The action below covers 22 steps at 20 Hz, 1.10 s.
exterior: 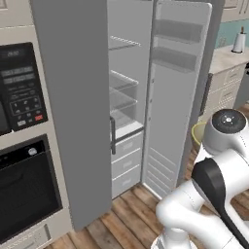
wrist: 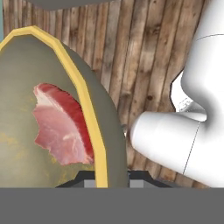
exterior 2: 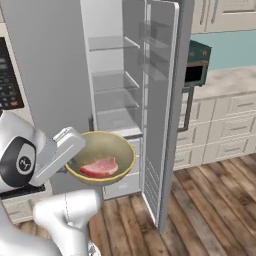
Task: Place one of the steaks on the plate and the other in the bowl. Then place the bowl in the fridge.
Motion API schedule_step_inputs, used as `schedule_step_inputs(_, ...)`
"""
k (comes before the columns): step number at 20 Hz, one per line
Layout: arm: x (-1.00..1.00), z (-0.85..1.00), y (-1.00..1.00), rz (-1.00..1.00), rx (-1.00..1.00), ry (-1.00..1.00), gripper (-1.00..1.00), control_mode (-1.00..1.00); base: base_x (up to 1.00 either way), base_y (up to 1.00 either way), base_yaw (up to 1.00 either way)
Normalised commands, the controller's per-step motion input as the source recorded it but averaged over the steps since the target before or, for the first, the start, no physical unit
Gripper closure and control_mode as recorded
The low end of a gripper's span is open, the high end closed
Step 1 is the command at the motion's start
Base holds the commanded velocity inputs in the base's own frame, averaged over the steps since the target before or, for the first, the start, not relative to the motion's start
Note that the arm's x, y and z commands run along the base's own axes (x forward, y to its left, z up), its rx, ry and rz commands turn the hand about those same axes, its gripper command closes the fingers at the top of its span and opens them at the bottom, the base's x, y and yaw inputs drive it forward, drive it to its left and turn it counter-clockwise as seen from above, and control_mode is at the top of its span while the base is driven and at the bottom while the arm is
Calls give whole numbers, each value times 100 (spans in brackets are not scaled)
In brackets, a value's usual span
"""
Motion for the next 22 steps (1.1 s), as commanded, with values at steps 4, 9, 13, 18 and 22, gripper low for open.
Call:
schedule_step_inputs(4, 0, 0, 0, 0, 0, 0, 100, 100, 71, 4, -1)
schedule_step_inputs(9, 0, 0, 0, 0, 0, 0, 100, 100, 60, -9, 0)
schedule_step_inputs(13, 0, 0, 0, 0, 0, 0, 100, 100, 49, -17, 2)
schedule_step_inputs(18, 0, 0, 0, 0, 0, 0, 100, 100, 43, -12, 7)
schedule_step_inputs(22, 0, 0, 0, 0, 0, 0, 100, 100, 32, -27, 5)
